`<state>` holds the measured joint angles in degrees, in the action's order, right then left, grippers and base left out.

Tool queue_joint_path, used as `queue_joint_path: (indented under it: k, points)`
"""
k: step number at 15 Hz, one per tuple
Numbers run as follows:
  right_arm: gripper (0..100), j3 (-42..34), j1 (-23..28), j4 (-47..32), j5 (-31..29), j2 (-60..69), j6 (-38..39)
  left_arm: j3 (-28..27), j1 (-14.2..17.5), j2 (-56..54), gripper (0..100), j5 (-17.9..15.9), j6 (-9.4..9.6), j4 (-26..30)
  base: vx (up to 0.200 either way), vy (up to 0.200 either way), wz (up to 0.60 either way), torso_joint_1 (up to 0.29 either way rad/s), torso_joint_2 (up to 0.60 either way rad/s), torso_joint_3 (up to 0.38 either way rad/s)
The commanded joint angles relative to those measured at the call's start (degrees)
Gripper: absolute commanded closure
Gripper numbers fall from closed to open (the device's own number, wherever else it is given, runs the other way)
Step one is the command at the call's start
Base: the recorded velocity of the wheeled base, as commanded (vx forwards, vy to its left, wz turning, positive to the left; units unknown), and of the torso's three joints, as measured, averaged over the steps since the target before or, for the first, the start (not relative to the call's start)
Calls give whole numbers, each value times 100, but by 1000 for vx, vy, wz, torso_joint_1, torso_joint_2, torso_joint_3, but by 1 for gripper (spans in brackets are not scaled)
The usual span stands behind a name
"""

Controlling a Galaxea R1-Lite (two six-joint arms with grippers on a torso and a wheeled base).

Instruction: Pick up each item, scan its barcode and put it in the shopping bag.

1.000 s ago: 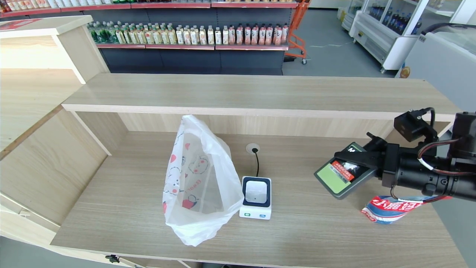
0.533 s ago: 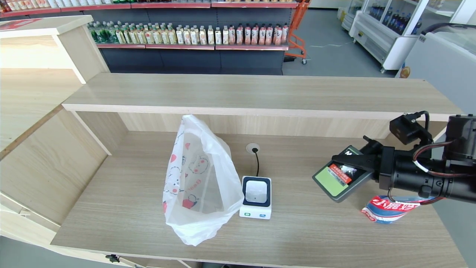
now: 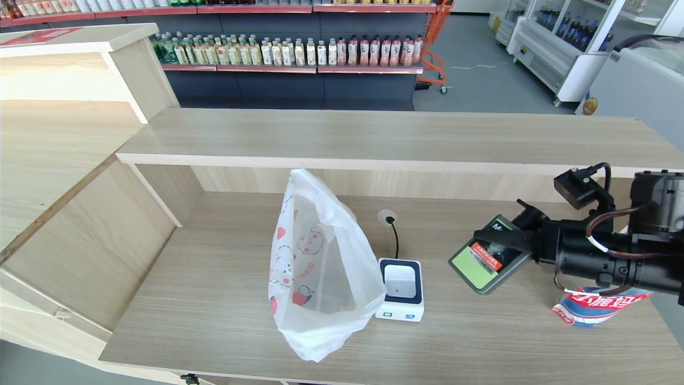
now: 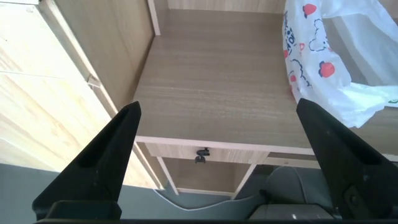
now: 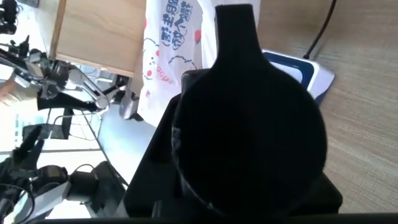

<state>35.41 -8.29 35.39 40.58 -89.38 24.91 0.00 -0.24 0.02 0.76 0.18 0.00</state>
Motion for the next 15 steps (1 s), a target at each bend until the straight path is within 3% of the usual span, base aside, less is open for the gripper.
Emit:
queue_joint_path:
  k: [1, 5, 8, 15]
  points:
    - [100, 9, -6, 3, -24, -440, -504, 0, -2, -2, 0, 4, -1, 0, 0, 200, 0, -2, 2, 7]
    - [100, 229, -59, 65, -534, -1363, -1963, 0, -2, -2, 0, 4, 26, 0, 0, 50, 0, 2, 2, 3]
    - [100, 449, -235, 188, -534, -1890, -2034, 0, -2, -2, 0, 4, 34, 0, 0, 0, 0, 0, 0, 0]
    - [100, 607, -525, 1321, -551, -2866, -1998, 0, -2, -2, 0, 4, 34, 0, 0, 0, 0, 0, 0, 0]
